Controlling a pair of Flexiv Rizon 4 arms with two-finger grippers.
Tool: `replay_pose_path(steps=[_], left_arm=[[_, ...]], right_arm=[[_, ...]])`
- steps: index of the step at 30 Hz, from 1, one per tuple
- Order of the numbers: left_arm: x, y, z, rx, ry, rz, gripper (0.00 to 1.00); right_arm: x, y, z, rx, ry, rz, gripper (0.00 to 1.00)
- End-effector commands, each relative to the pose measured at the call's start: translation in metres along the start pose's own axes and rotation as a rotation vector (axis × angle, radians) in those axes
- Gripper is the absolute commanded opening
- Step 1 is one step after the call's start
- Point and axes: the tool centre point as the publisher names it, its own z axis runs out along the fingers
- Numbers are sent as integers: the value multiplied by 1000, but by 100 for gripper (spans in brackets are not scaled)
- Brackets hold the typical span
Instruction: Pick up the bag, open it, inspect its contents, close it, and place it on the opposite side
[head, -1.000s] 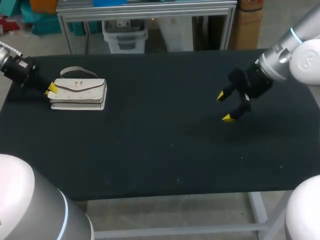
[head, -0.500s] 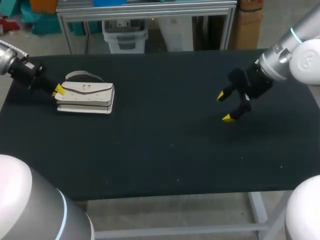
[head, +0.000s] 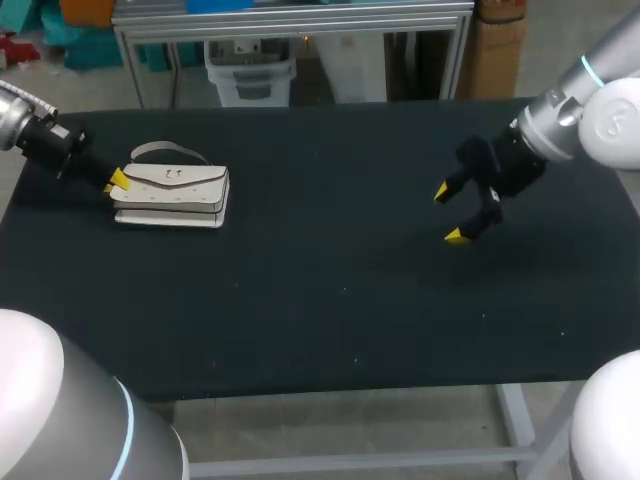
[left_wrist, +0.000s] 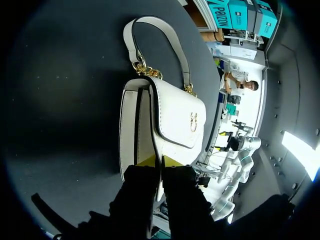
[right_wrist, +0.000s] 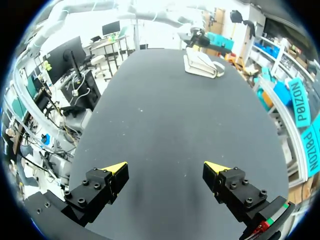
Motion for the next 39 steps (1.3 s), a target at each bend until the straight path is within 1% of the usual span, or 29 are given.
replay_pose_path(steps=[1,3,7,11,12,16,19,20,21,23,24,29,31,33,34,36,38,39], left_arm=[[-2,-6,-3,-147,6,0,0],[0,-5,1,-131,3,-6,0],[6,2,14,-96,39,-21,0],[13,13,36,-47,46,-9,0],[15,15,40,-46,61,-2,0],[25,22,57,-3,102,12,0],[34,24,69,27,111,11,0],[36,25,73,50,106,12,0],[39,25,76,42,122,19,0],[44,25,80,68,125,7,0],[46,26,83,66,135,7,0],[58,32,99,156,146,-46,0],[62,36,108,173,160,-60,0],[65,44,117,233,147,-66,0],[67,47,121,235,160,-71,0],[71,52,128,265,152,-68,0],[75,58,135,264,157,-65,0],[78,61,139,276,143,-63,0]], right_arm=[[0,0,0,-1,1,-1,100],[0,0,0,-1,1,-1,100],[0,0,0,-1,1,-1,100],[0,0,0,-1,1,-1,100],[0,0,0,-1,1,-1,100],[0,0,0,-1,1,-1,100],[0,0,0,-1,1,-1,100],[0,0,0,-1,1,-1,100],[0,0,0,-1,1,-1,100],[0,0,0,-1,1,-1,100],[0,0,0,-1,1,-1,100],[0,0,0,-1,1,-1,100],[0,0,0,-1,1,-1,100],[0,0,0,-1,1,-1,100],[0,0,0,-1,1,-1,100],[0,0,0,-1,1,-1,100],[0,0,0,-1,1,-1,100],[0,0,0,-1,1,-1,100]])
